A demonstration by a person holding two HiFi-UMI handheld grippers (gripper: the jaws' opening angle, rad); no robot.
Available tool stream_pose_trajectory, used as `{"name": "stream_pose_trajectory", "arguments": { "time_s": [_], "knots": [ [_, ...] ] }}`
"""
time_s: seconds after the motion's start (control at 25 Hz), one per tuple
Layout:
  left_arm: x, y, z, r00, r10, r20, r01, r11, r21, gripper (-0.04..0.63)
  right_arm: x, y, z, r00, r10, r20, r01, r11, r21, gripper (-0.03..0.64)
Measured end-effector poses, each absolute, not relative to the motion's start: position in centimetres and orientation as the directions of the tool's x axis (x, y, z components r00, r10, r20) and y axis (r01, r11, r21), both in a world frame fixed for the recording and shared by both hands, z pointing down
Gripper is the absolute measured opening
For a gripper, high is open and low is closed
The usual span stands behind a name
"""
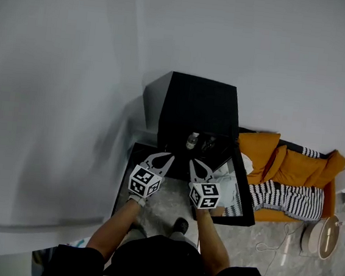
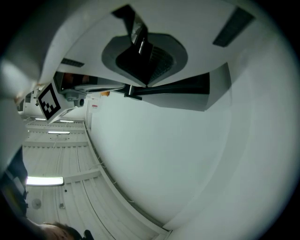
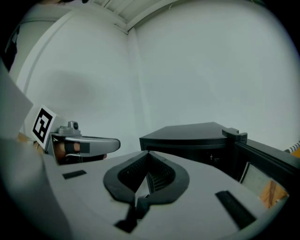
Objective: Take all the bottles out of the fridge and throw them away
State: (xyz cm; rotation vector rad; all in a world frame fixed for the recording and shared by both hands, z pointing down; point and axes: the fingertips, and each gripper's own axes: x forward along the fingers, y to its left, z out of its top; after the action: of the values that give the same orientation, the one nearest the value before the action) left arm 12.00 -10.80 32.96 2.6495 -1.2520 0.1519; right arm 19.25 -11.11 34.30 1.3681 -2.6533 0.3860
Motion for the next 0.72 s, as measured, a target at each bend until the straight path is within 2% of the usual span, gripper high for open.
{"name": "stream_pose_trajectory", "arguments": {
  "time_s": [0.44,0.72],
  "knots": [
    [16.5,-11.2,32.3,0.703,-0.693,0.164,-0.711,-0.691,0.13,0.006,25.7,-10.9,33.8,-0.47,-0.853,0.225,-0.882,0.447,-0.148,0.009],
    [17.7,-11.1,32.3,0.722,-0.671,0.171,-0.691,-0.714,0.117,0.006,27.0,-10.5,33.7,-0.452,-0.862,0.229,-0.892,0.432,-0.135,0.008]
  ]
}}
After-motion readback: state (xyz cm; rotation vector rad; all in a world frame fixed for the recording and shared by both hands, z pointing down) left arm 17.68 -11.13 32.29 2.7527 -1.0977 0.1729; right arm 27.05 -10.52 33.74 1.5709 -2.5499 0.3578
